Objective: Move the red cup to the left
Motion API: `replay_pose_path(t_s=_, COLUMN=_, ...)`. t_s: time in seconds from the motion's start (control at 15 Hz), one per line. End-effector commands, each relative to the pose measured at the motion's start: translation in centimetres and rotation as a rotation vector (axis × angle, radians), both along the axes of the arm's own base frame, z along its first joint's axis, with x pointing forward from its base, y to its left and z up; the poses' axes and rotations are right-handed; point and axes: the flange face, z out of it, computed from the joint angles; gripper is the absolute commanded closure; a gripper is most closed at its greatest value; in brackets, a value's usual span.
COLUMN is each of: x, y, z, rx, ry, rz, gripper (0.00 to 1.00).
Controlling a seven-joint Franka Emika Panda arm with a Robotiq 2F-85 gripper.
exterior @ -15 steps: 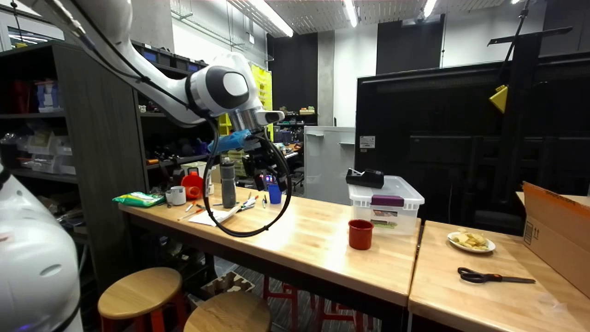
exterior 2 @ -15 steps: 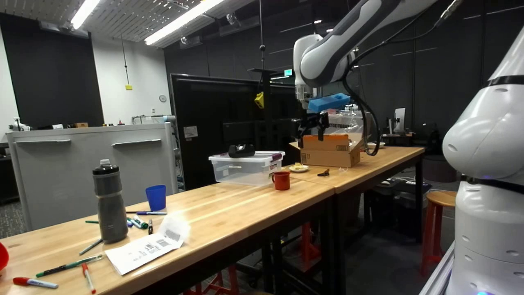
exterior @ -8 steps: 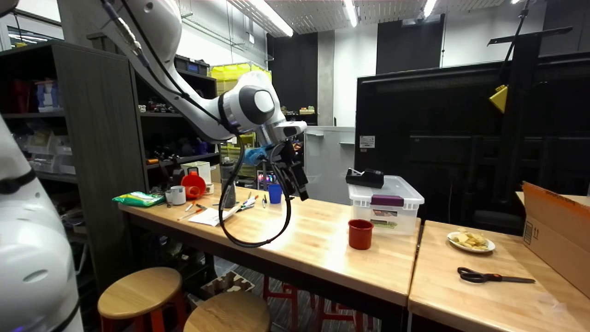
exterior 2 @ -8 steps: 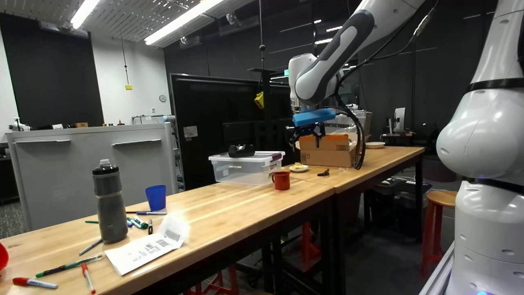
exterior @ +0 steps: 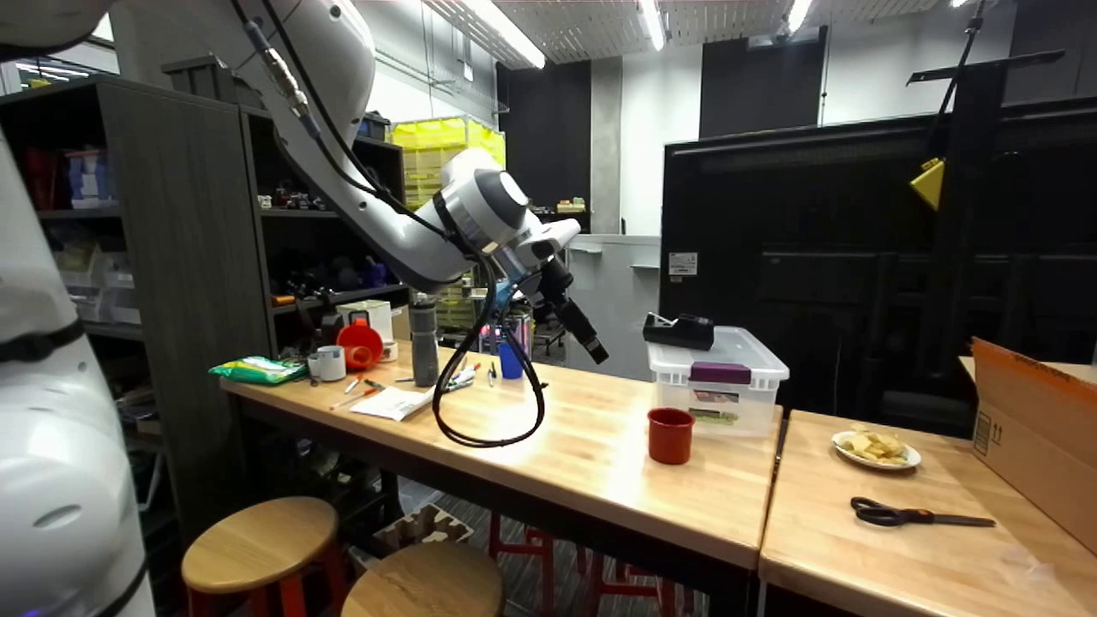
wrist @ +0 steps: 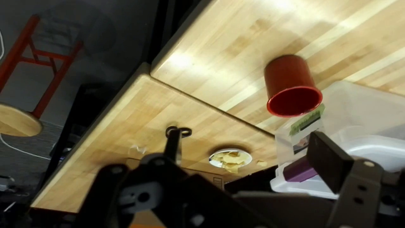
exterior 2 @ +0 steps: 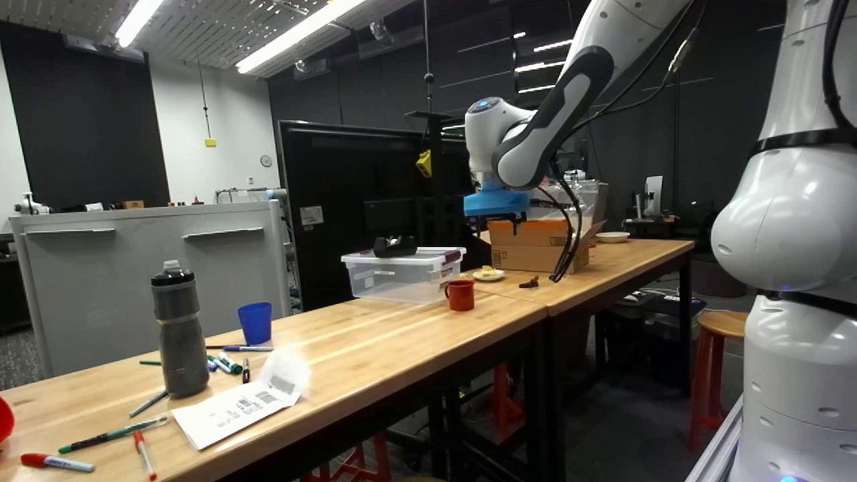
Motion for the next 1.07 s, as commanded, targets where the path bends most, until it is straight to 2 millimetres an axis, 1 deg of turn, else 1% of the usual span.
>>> replay_pose_path(t_s=0.0, x=1.1, y=-2.0, z=-1.0, rx=-0.012, ry=-0.052, rz=-0.106, gripper=0.0)
replay_pose_path(t_s=0.2, x=1.6, y=-3.5, z=-2.5, rx=0.025, ry=-0.031, rz=-0.142, gripper=0.0)
replay_pose_path(t_s=0.47, x=2.1, y=-4.1, z=-4.3, rx=0.144, ry=0.004, rz=-0.134, gripper=0.0)
replay_pose_path(t_s=0.73, x=2.6, y=-3.8, z=-5.1, rx=0.306, ry=0.023, rz=-0.091, gripper=0.0)
replay_pose_path(t_s=0.87, x=2.7, y=-2.9, z=-5.5, rx=0.394, ry=0.028, rz=-0.045, gripper=0.0)
replay_pose_path(t_s=1.0, x=3.2, y=-2.5, z=-4.9, rx=0.475, ry=0.036, rz=-0.001, gripper=0.0)
